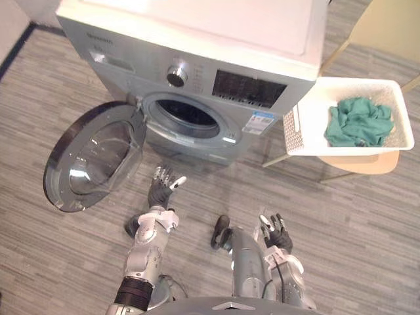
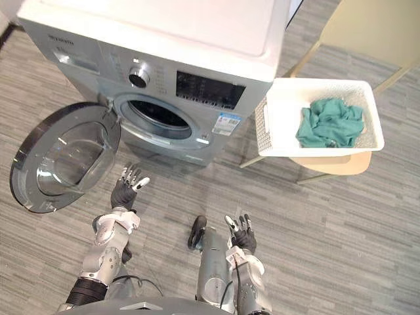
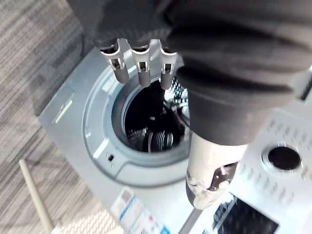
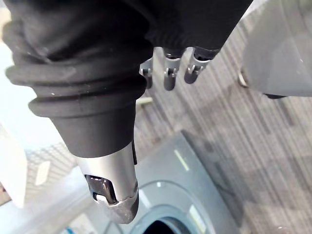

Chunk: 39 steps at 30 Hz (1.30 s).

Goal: Pick up the laundry basket with both hands and put the clothes into the washing machine.

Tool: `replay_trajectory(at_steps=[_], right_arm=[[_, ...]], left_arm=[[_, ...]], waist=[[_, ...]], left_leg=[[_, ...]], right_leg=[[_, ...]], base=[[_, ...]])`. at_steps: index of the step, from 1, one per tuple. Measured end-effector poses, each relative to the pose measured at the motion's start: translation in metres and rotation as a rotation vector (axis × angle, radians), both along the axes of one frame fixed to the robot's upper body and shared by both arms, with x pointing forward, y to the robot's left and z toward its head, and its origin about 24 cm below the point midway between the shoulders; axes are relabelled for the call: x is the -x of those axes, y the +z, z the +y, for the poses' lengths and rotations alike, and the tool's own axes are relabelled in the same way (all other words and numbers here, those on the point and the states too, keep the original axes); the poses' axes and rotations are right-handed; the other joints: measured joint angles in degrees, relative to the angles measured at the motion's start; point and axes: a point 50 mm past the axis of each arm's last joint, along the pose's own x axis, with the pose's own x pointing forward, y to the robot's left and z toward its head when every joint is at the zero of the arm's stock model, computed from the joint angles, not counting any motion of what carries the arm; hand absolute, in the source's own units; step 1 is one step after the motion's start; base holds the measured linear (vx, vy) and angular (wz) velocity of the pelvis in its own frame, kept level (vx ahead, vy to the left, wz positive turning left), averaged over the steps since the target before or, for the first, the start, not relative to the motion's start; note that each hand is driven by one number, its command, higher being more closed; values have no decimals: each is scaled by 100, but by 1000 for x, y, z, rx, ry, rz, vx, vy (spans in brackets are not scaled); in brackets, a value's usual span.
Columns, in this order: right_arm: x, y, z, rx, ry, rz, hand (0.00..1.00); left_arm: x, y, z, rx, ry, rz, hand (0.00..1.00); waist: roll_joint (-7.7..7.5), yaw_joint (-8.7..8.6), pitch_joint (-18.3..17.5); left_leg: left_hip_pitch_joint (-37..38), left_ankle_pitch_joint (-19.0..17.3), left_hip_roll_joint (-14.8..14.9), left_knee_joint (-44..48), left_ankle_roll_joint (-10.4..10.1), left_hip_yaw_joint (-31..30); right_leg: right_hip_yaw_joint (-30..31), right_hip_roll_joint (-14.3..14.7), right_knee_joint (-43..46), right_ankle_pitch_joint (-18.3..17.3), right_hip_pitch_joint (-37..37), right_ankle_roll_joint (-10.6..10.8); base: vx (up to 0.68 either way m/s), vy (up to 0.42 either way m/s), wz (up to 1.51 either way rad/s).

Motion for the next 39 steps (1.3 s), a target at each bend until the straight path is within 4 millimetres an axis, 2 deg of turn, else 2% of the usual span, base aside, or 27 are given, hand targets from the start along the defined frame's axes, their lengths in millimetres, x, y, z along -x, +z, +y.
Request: replay_trajectory(at_steps=[1,2,4,5,8,10,11,12,13,14,15,17,19,20,21,22,23,24,25,26,27,29,31,33,36,38,39], right_arm=[[7,-2,-1,-11,-25,10,0],[11,-4,2,-33,-51,18,0],[16,-2,6,-61,-83,13,0],[17,3,12,-76,-77,-8,0],[17,25,6,-36,-94,-100,0],[14,36,-1,0,-127,-142,0],[12,43,-6,13,-150,-170,0],[11,46,-10,31,-153,-182,0],[10,52,-15,74,-170,-195,0],[11,54,-18,83,-184,-199,0],[13,60,-27,137,-213,-207,0],[9,66,-32,170,-233,-227,0],[0,77,-34,257,-228,-245,0],[-6,83,-36,304,-230,-256,0],[-9,86,-37,327,-232,-258,0],[-16,96,-39,395,-234,-280,0],[-15,99,-40,424,-231,-282,0],[-15,102,-39,458,-220,-284,0],[-17,108,-36,500,-195,-299,0],[-17,114,-36,557,-184,-310,0],[-16,117,-36,582,-184,-314,0],[-12,129,-43,708,-201,-315,0],[-10,136,-47,784,-207,-316,0],[-11,139,-47,819,-208,-312,0],[-13,141,-51,870,-212,-294,0],[-15,145,-58,933,-244,-266,0],[-17,149,-62,953,-278,-258,0]], left_arm=[[6,-5,-5,-18,-31,17,0],[8,-8,-9,-28,-53,26,0],[10,-12,-15,-42,-86,49,0],[11,-14,-16,-56,-107,57,0],[15,-15,-23,-79,-151,60,0],[16,-15,-26,-122,-178,51,0],[15,-15,-25,-141,-182,46,0],[15,-15,-23,-147,-178,45,0],[14,-14,-19,-154,-167,44,0],[14,-15,-18,-160,-168,47,0],[19,-19,-14,-169,-166,67,0],[20,-21,-12,-176,-167,73,0],[22,-26,-4,-202,-170,95,0],[21,-31,0,-207,-153,120,0],[21,-33,1,-201,-140,134,0],[21,-36,1,-186,-127,155,0],[21,-36,0,-179,-123,156,0],[21,-36,1,-172,-109,158,0],[20,-36,2,-163,-93,160,0],[21,-36,5,-167,-88,162,0],[21,-37,6,-167,-83,164,0],[25,-34,2,-147,-82,154,0],[29,-30,-3,-121,-75,140,0],[34,-30,-2,-114,-65,142,0],[38,-30,-1,-126,-63,140,0],[37,-26,-3,-133,-64,121,0],[37,-26,-4,-131,-63,118,0]], waist=[[77,-3,-102],[91,-5,-271],[129,-147,-443],[9,-149,-476],[-36,-165,-505],[-56,-183,-520],[28,-169,-575],[97,-135,-596],[67,-155,-616],[86,-162,-617],[81,-228,-815],[54,-240,-875],[-124,-225,-1018],[-147,-218,-1040],[-42,-207,-1020],[251,-237,-992],[313,-237,-992],[336,-216,-988],[302,-156,-980],[263,-110,-963],[241,-90,-958],[215,-81,-923],[217,-80,-908],[208,72,-903],[209,142,-898],[226,224,-910],[279,257,-945]], left_leg=[[267,-522,-316,-56,-331,-392],[455,-867,-643,-259,-427,-727],[786,-1009,-787,-965,-238,-706],[896,-970,-827,-1065,-214,-527],[1057,-1259,-722,-718,-154,-203],[1205,-1359,-671,-539,-98,41],[1303,-1347,-539,-545,-73,268],[1321,-1325,-432,-544,-44,417],[1437,-1290,-404,-577,-36,597],[1492,-1262,-404,-600,-39,662],[1494,-1200,-366,-611,-92,771],[1524,-1154,-325,-599,-162,879],[1609,-1069,-287,-546,-402,1161],[1701,-1021,-164,-504,-539,1154],[1748,-1000,-42,-504,-580,1120],[1833,-878,318,-473,-720,1031],[1845,-801,451,-389,-738,917],[1829,-621,660,-114,-651,666],[1665,-300,964,520,-166,324],[1417,248,1304,1218,845,140],[1290,589,1470,1504,1382,124],[877,330,1687,2696,1515,66],[555,-227,1271,3106,1331,-18],[159,-722,479,2714,933,-137],[-249,-934,-440,1167,503,-94],[-307,-797,-900,184,371,-78],[-265,-649,-1096,-243,577,-155]], right_leg=[[12,208,-414,195,258,2],[101,351,-694,355,316,-3],[186,573,-973,598,343,15],[334,599,-1071,754,340,8],[743,671,-900,812,361,51],[1035,747,-851,935,368,252],[1304,918,-1168,1309,405,522],[1391,942,-1163,1308,410,520],[1339,760,-345,794,313,292],[1293,602,-15,575,330,294],[1290,109,436,205,394,360],[1333,-199,419,101,465,386],[1378,-541,-84,379,529,383],[1248,-381,-288,159,664,831],[1244,-236,-360,165,681,964],[1280,150,-340,53,682,829],[1292,303,-270,-24,682,756],[1335,481,-118,-192,681,605],[1430,683,57,-361,717,432],[1481,827,45,-433,890,293],[1506,895,3,-449,1013,242],[1562,982,-202,-493,1398,85],[1594,1000,-491,-518,1752,-5],[1647,991,-729,-535,1989,-62],[1564,903,-979,-604,2210,-2],[1512,848,-984,-725,2294,141],[1490,841,-860,-915,2358,277]], base=[[58,33,-50],[37,69,-53],[31,67,-47],[1,84,-62],[-83,92,-68],[-134,91,-74],[-118,35,-74],[-122,9,-87],[-64,-22,-58],[-65,-116,-59],[-35,-156,-42],[-22,-198,-51],[15,-344,-87],[61,-387,-88],[70,-422,-98],[57,-330,-70],[75,-396,-66],[88,-402,-60],[122,-481,-75],[110,-401,-64],[142,-346,-41],[165,-266,-17],[184,-172,-2],[206,-93,-10],[220,27,10],[275,117,13],[313,149,11]])
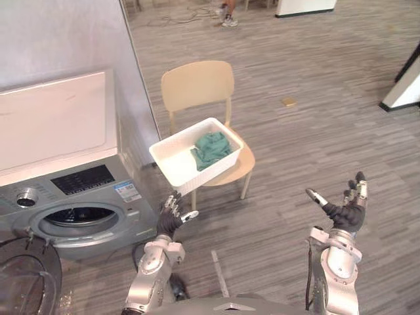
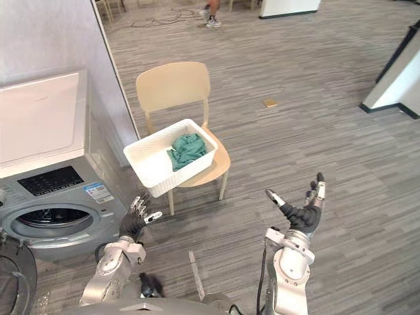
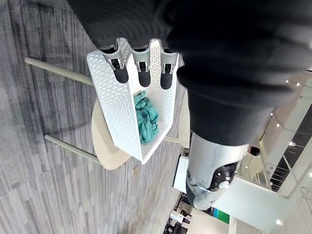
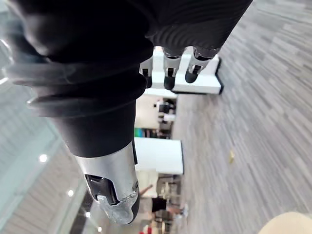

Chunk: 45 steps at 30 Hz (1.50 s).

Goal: Pick up the laundry basket with both hands and put the clothes into the washing machine.

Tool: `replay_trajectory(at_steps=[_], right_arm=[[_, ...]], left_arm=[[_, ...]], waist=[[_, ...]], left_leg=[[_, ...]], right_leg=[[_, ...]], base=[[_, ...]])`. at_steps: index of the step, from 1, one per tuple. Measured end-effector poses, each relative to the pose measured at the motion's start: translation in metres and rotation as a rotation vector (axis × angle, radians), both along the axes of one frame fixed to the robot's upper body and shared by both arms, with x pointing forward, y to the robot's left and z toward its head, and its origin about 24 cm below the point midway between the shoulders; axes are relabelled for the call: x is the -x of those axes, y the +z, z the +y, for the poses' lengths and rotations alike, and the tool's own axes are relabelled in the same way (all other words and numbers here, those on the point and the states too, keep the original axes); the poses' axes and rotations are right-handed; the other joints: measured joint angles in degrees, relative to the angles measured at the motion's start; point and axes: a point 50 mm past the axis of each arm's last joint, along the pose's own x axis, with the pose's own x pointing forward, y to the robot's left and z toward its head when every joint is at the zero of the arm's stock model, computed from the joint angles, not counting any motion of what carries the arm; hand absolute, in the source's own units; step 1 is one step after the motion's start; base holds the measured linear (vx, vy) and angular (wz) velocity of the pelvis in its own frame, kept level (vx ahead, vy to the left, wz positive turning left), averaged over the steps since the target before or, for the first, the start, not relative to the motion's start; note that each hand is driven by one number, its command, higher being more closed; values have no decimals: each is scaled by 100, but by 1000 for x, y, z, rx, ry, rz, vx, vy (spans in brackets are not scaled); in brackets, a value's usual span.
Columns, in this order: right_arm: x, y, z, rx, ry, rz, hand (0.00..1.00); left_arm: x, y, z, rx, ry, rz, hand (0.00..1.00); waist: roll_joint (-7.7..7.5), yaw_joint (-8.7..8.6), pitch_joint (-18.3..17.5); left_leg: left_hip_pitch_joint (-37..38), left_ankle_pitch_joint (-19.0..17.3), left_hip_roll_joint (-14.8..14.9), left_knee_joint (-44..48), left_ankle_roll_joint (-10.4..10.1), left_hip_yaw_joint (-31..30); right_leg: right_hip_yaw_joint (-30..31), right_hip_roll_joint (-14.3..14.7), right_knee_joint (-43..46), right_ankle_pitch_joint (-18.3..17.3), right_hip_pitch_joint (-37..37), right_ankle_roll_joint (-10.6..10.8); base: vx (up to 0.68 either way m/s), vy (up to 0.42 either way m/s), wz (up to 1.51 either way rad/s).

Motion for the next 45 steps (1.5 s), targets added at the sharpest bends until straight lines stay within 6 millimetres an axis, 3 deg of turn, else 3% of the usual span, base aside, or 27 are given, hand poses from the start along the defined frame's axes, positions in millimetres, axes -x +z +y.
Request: replay_trajectory(at_steps=[1,2,3,4,5,6,7,8,11,13,14,16,17,18,20,21,22,24,26,31,33,34,35,37,40,42,45], right_arm=[[-1,0,0,-6,-14,-5,0],[-3,-5,2,-27,-20,6,0],[-5,-6,3,-32,-14,10,0],[-8,-7,6,-39,0,9,0],[-13,-9,13,-52,25,11,0],[-15,-13,22,-85,53,24,0],[-16,-14,24,-92,63,31,0],[-18,-16,28,-87,80,44,0],[-19,-18,29,-67,98,60,0],[-18,-19,27,-67,93,68,0],[-15,-23,23,-67,84,88,0],[-7,-28,17,-65,64,116,0],[-1,-32,15,-65,51,139,0],[0,-35,13,-54,63,161,0],[-1,-36,5,2,83,214,0],[-1,-34,3,40,99,226,0],[-2,-34,1,50,105,228,0],[-9,-29,-5,123,122,241,0],[-15,-29,-14,162,112,264,0],[-13,-53,-38,215,46,443,0],[-13,-60,-40,228,47,499,0],[-21,-59,-41,282,65,523,0],[-25,-57,-43,294,69,524,0],[-60,-33,-52,433,108,504,0],[-100,9,-65,597,123,464,0],[-120,29,-65,713,136,471,0],[-134,46,-63,888,127,501,0]], left_arm=[[0,0,0,2,3,1,0],[2,-1,1,0,7,8,0],[2,-1,0,10,18,11,0],[2,-1,2,12,26,10,0],[2,-1,4,5,29,8,0],[2,-2,7,-14,21,15,0],[2,-2,8,-28,17,15,0],[2,-1,10,-42,20,9,0],[-5,10,14,-58,29,-49,0],[-8,12,13,-57,26,-59,0],[-10,13,12,-57,21,-64,0],[-9,11,12,-61,18,-57,0],[-7,7,14,-74,17,-45,0],[-4,3,15,-96,5,-30,0],[6,-6,10,-85,3,18,0],[10,-10,6,-67,-6,36,0],[12,-11,3,-60,-11,42,0],[17,-14,-3,-42,-47,55,0],[21,-17,-9,-31,-87,68,0],[25,-21,-18,-37,-180,76,0],[27,-23,-19,-50,-212,83,0],[28,-24,-17,-78,-255,83,0],[28,-25,-16,-94,-270,81,0],[16,-21,-7,-180,-330,38,0],[-4,-8,-6,-218,-349,-35,0],[-10,-3,-7,-224,-352,-58,0],[-15,1,-7,-232,-349,-79,0]], waist=[[-27,25,10],[-197,25,-49],[-301,13,-65],[-323,44,-47],[-384,62,-8],[-426,6,26],[-414,-4,35],[-401,8,44],[-382,-62,45],[-381,-73,49],[-344,-137,71],[-332,-186,83],[-430,-190,60],[-467,-200,50],[-202,-106,-57],[-127,-36,-92],[-133,-13,-88],[-157,25,-72],[-173,35,-68],[-166,24,-71],[-155,-15,-79],[-194,-82,-54],[-240,-92,-13],[-339,-102,90],[-343,-85,434],[-334,-56,597],[-331,-18,620]], left_leg=[[58,152,-97,16,273,-101],[248,-36,-370,69,367,-108],[381,-281,-512,91,395,-56],[470,-364,-554,76,375,-7],[639,-440,-634,44,344,55],[958,-571,-706,42,391,14],[1098,-609,-708,18,405,-2],[1380,-629,-724,-138,403,-54],[1660,-570,-800,-474,302,-333],[1658,-578,-786,-419,232,-541],[1643,-661,-677,-260,84,-809],[1656,-808,-608,-80,-167,-1108],[1659,-964,-585,80,-407,-1340],[1669,-1189,-456,262,-614,-1589],[1621,-1188,65,394,-807,-1778],[1489,-977,262,613,-693,-1945],[1383,-832,337,783,-546,-2025],[978,-188,559,1308,-118,-2062],[948,123,665,1340,24,-1891],[983,85,787,529,28,-690],[1043,32,609,-160,-127,-573],[1035,177,379,-763,-492,-592],[1020,257,309,-913,-613,-603],[418,507,-4,-1152,-542,-717],[-297,586,-89,-906,-398,-765],[-505,530,-65,-696,-333,-762],[-734,491,-49,-543,-278,-765]], right_leg=[[6,-64,135,-158,60,61],[-4,-331,429,-437,163,200],[-12,-509,1376,-483,-149,297],[5,-641,2132,-379,-450,469],[30,-866,3139,-97,-865,785],[-41,-1152,4442,194,-1304,934],[-111,-1207,4740,202,-1390,894],[-276,-1275,4943,139,-1528,693],[-355,-1259,3936,-72,-1973,367],[16,-1139,2941,-60,-2160,358],[652,-945,1873,128,-2183,407],[1234,-859,1132,512,-2100,508],[1454,-929,809,992,-1997,468],[1424,-943,962,1271,-1929,961],[953,-584,1157,960,-1871,625],[711,-463,1191,875,-1786,496],[589,-432,1195,837,-1711,415],[189,-380,1046,750,-1394,208],[-42,-399,884,737,-1178,104],[-579,-560,413,941,-1088,66],[-746,-588,147,1122,-1103,142],[-929,-681,-133,1346,-1141,210],[-970,-711,-227,1446,-1145,233],[-1031,-869,-589,1870,-1606,278],[-1027,-934,-850,2291,-2094,277],[-997,-937,-896,2406,-2208,285],[-992,-927,-1019,2535,-2315,284]], base=[[373,181,14],[428,156,15],[424,147,11],[416,138,-6],[464,146,2],[392,118,7],[464,75,13],[303,32,7],[360,-16,36],[265,-138,56],[285,-229,75],[333,-312,95],[373,-461,119],[310,-435,98],[277,-404,65],[269,-368,58],[252,-380,66],[192,-384,66],[110,-247,58],[4,-61,60],[-42,100,75],[-52,127,64],[-119,176,66],[-164,126,42],[-228,131,25],[-135,70,-3],[-84,33,0]])
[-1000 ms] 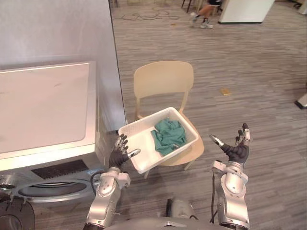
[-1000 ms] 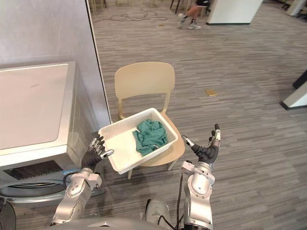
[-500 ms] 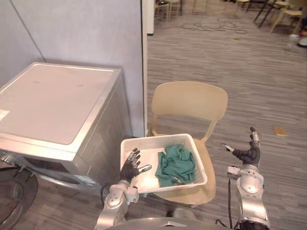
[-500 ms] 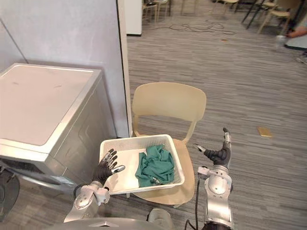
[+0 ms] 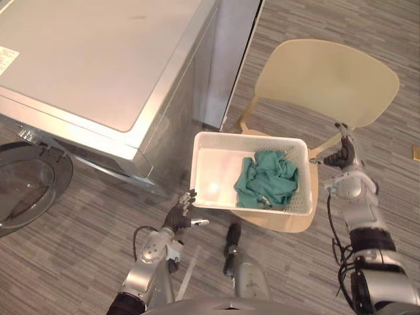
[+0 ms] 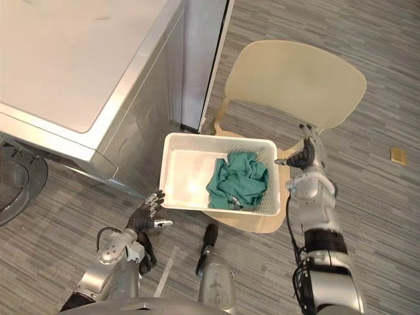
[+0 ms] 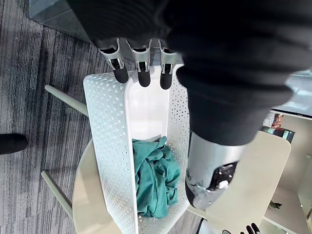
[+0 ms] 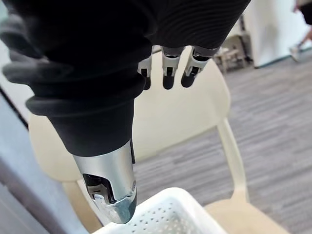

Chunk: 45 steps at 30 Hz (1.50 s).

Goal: Pick up the laundry basket with both hands and put the clothes into the washing machine.

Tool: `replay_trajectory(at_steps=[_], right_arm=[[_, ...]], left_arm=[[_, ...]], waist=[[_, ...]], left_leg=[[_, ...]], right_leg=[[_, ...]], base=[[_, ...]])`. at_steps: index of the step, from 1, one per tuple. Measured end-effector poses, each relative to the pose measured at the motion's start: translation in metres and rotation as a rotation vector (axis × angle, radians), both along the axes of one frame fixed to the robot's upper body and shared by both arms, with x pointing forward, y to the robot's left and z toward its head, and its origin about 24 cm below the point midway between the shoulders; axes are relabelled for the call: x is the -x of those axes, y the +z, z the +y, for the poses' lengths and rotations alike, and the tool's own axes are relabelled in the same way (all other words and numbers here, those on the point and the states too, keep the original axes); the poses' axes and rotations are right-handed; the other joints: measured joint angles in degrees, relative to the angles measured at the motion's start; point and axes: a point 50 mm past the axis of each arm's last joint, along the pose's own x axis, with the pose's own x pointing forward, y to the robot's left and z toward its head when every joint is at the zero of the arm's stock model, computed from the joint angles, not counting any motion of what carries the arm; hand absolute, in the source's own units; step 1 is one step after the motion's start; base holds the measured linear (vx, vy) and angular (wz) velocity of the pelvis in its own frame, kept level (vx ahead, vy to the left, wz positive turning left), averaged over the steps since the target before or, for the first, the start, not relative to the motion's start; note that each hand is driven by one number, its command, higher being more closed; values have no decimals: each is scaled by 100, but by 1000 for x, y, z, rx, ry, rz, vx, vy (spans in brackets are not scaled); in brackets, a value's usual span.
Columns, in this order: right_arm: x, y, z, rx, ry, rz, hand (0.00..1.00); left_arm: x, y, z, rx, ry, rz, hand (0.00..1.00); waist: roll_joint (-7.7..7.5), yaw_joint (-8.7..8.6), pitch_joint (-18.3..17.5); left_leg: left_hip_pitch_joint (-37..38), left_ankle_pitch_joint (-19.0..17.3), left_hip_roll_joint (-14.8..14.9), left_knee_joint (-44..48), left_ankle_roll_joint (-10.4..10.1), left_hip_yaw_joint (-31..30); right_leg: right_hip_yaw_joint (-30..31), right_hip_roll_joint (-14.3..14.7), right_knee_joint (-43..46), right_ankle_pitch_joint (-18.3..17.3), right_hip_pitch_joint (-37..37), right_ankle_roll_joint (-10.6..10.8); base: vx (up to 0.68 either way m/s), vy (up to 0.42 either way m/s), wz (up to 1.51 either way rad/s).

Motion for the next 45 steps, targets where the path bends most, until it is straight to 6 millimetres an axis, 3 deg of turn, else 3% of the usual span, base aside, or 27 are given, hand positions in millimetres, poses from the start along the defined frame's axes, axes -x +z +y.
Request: replay_trajectory(at_steps=[5,9,15,20,25,31,35,38,45], right_arm=[[-17,26,2,191,31,16,0],[-35,72,18,263,78,-92,0],[-35,96,48,287,167,-213,0],[-35,83,70,234,233,-227,0],[-32,91,92,203,281,-292,0],[-20,65,107,125,325,-267,0],[-19,52,106,100,328,-223,0],[-28,44,90,-29,287,-186,0],[-34,48,76,-140,279,-166,0]], left_arm=[[-9,8,4,-19,5,-58,0],[-27,26,0,-8,11,-143,0],[-42,41,-5,11,28,-199,0],[-54,55,-5,10,49,-258,0],[-61,58,2,-8,115,-253,0],[-61,58,-2,12,136,-237,0],[-61,57,-1,16,138,-234,0],[-59,54,2,26,147,-220,0],[-57,56,4,71,157,-216,0]], waist=[[-2,13,170],[11,61,597],[11,152,927],[-17,182,1109],[-160,261,1313],[-168,305,1324],[-176,309,1327],[-179,302,1329],[-238,306,1360]], left_leg=[[-216,36,-28,16,31,7],[-477,159,0,48,70,-22],[-865,176,89,225,68,-160],[-1139,168,149,360,79,-256],[-1266,192,198,396,87,-257],[-1299,211,188,365,84,-319],[-1205,380,75,79,71,-345],[-1100,574,-5,-207,59,-383],[-1124,643,120,-298,22,-290]], right_leg=[[47,-11,-89,98,-198,-59],[43,25,-86,234,-433,-81],[-43,82,-15,259,-697,-115],[-157,88,63,240,-864,-142],[-171,93,193,212,-1027,-176],[-286,58,347,88,-1049,-184],[-328,-3,372,57,-1046,-179],[-375,-34,371,52,-1027,-186],[-505,-11,357,28,-1031,-246]], base=[[-52,-5,-2],[-57,-43,1],[-23,-52,7],[-3,-50,8],[2,-61,1],[27,-56,8],[28,-65,14],[9,-57,11],[-17,-59,6]])
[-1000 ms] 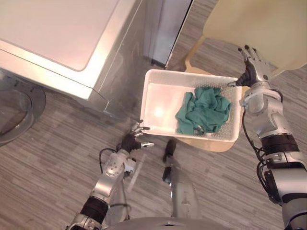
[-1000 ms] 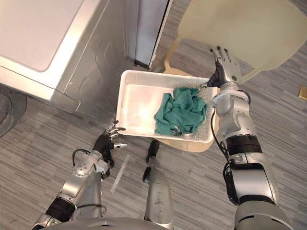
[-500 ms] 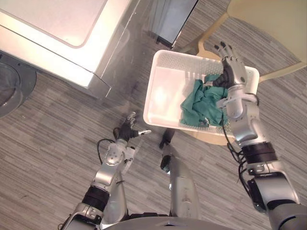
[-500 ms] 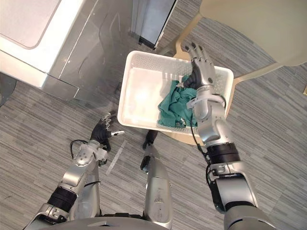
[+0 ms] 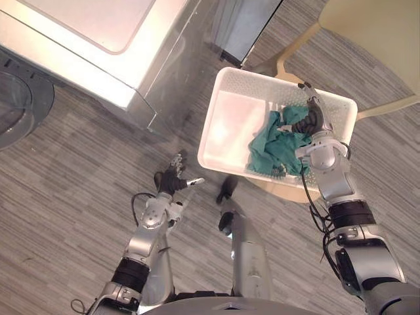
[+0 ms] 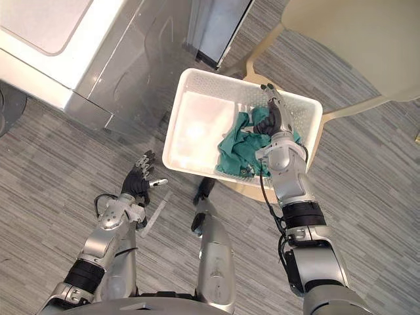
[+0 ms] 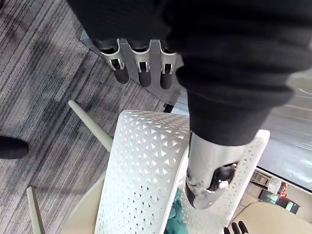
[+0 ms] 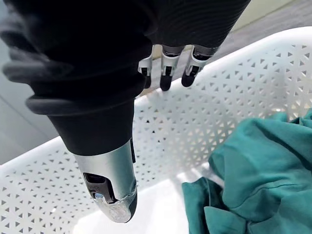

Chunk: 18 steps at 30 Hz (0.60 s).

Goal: Pick up the laundry basket with both hands and put the clothes into the washing machine.

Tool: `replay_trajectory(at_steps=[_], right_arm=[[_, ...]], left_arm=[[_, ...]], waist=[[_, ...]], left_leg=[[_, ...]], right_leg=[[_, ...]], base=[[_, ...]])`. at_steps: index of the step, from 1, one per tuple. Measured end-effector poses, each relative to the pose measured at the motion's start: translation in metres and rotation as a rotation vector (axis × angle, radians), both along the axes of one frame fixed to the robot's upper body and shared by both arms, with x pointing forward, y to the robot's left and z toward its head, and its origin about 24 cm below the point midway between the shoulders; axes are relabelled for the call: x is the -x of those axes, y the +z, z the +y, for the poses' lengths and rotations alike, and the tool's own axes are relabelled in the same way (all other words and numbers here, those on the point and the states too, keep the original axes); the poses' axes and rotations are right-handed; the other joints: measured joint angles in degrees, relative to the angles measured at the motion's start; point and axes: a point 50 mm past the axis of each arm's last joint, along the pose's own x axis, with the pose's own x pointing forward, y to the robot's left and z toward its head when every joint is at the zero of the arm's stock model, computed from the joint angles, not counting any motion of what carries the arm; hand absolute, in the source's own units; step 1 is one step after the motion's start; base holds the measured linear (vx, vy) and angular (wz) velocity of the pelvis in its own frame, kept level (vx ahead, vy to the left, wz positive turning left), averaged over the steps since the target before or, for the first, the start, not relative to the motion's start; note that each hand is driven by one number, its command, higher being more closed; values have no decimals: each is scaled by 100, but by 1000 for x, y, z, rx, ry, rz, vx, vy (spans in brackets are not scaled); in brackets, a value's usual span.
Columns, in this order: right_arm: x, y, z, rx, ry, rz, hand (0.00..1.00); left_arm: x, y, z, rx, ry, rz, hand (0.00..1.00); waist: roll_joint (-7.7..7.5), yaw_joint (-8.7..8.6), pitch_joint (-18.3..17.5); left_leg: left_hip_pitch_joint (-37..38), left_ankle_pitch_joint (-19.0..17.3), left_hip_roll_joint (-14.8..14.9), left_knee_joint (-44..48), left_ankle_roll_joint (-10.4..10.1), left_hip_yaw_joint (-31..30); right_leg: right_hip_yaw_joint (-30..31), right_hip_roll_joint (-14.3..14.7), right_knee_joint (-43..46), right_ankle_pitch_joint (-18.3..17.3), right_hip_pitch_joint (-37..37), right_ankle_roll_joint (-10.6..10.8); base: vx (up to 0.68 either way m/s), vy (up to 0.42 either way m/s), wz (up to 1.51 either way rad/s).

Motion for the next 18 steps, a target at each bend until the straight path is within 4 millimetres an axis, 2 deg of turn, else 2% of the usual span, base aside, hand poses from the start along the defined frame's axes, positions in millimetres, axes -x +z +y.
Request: replay_trajectory(at_steps=[5,11,13,18], right_arm=[[-7,9,1,-26,60,22,0],[-20,26,8,60,140,60,0],[-24,41,7,102,151,58,0],[-28,46,1,167,156,128,0]], left_arm=[[-1,13,-1,25,-5,-51,0],[-1,17,-3,47,-18,-65,0],[-1,18,-5,61,-35,-67,0],[1,18,-12,60,-71,-67,0]], waist=[[-38,44,17],[-49,43,20],[-48,32,21],[-47,119,20]], left_leg=[[-211,-47,164,212,3,94],[-299,-122,404,380,-10,333],[-405,-66,551,363,-21,629],[-438,13,555,280,-27,672]], right_leg=[[8,76,-4,55,-174,-55],[59,166,5,81,-300,-76],[42,171,6,99,-464,-96],[22,172,7,117,-534,-133]], base=[[-11,-59,-11],[-1,-62,-12],[-1,-73,6],[12,-57,3]])
